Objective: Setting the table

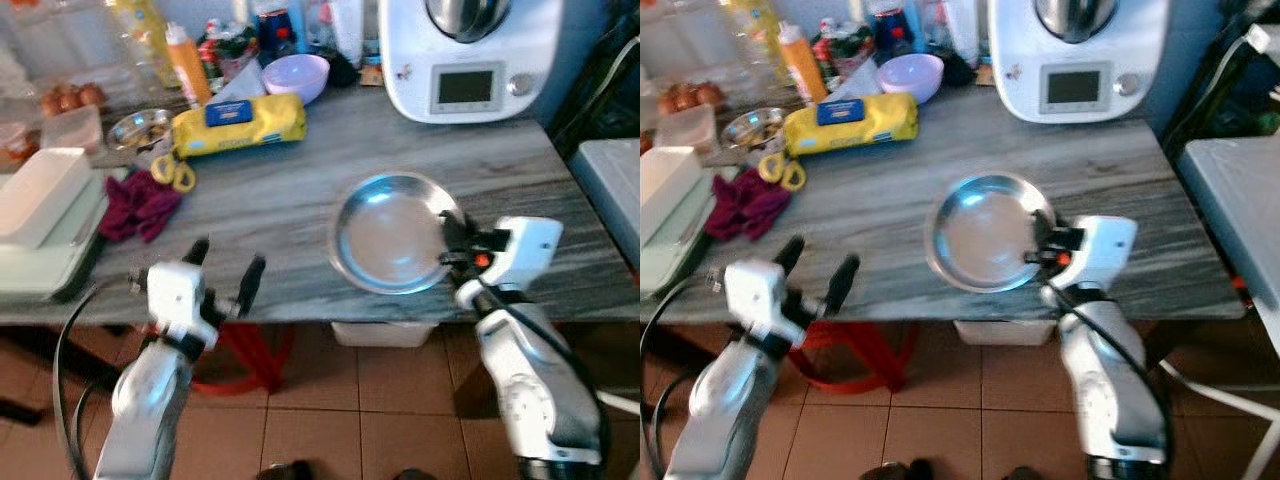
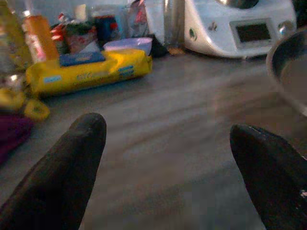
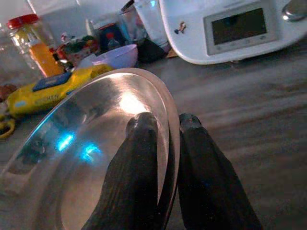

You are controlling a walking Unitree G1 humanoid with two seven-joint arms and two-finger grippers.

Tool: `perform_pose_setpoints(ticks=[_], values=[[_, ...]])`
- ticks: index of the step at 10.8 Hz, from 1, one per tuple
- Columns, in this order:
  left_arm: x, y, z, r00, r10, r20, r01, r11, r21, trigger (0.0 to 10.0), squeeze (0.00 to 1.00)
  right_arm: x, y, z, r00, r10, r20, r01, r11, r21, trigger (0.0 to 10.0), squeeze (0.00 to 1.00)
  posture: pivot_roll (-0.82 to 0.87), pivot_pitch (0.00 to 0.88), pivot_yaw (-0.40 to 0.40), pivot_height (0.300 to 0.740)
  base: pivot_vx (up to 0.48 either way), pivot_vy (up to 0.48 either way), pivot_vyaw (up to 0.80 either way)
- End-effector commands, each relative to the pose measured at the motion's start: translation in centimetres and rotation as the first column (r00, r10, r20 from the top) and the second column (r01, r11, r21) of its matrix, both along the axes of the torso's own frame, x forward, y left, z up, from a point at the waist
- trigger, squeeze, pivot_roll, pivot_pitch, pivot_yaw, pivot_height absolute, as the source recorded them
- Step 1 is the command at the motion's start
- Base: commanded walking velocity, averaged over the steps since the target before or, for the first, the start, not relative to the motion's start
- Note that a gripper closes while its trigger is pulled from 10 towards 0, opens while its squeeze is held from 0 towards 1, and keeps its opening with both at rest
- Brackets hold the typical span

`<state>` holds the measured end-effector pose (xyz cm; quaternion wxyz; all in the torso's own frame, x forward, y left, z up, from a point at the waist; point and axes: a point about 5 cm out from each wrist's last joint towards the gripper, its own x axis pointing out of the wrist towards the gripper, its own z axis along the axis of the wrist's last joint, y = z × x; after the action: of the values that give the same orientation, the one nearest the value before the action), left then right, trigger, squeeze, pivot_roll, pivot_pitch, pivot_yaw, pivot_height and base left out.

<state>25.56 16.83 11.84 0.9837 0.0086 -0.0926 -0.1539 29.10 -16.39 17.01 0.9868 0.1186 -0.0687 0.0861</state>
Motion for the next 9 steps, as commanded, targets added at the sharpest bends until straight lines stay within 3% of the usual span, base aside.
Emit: perform_pose_setpoints(ticks=[1, 4, 7, 9], values=[[-0.5, 0.4, 0.2, 1.000, -0.001, 0.010, 0.000, 1.000, 0.026, 10.0, 0.00, 0.5, 0.5, 0.0, 1.000, 0.014, -0.013, -0.014, 0.999, 0.034, 10.0, 0.00, -0.09, 0.158, 0.100, 0.740, 0.000, 0.000, 0.00], [-1.3, 0.1, 0.0, 0.998, -0.056, 0.005, 0.055, 0.996, 0.070, 10.0, 0.00, 2.2, 0.1, 0.1, 0.996, -0.068, -0.060, 0.065, 0.996, -0.053, 10.0, 0.00, -0.07, 0.159, 0.103, 0.740, 0.000, 0.000, 0.00], [-1.5, 0.1, -0.3, 0.997, -0.077, -0.019, 0.079, 0.994, 0.072, 10.0, 0.00, 4.6, 0.3, 0.0, 0.997, -0.057, -0.061, 0.052, 0.995, -0.084, 10.0, 0.00, -0.06, 0.169, 0.119, 0.740, 0.000, 0.000, 0.00], [-1.4, 0.1, -0.9, 0.995, -0.099, -0.033, 0.101, 0.993, 0.066, 10.0, 0.00, 6.1, 1.3, 0.2, 0.995, -0.002, -0.103, 0.005, 1.000, 0.026, 10.0, 0.00, -0.06, 0.171, 0.119, 0.740, 0.000, 0.000, 0.00]])
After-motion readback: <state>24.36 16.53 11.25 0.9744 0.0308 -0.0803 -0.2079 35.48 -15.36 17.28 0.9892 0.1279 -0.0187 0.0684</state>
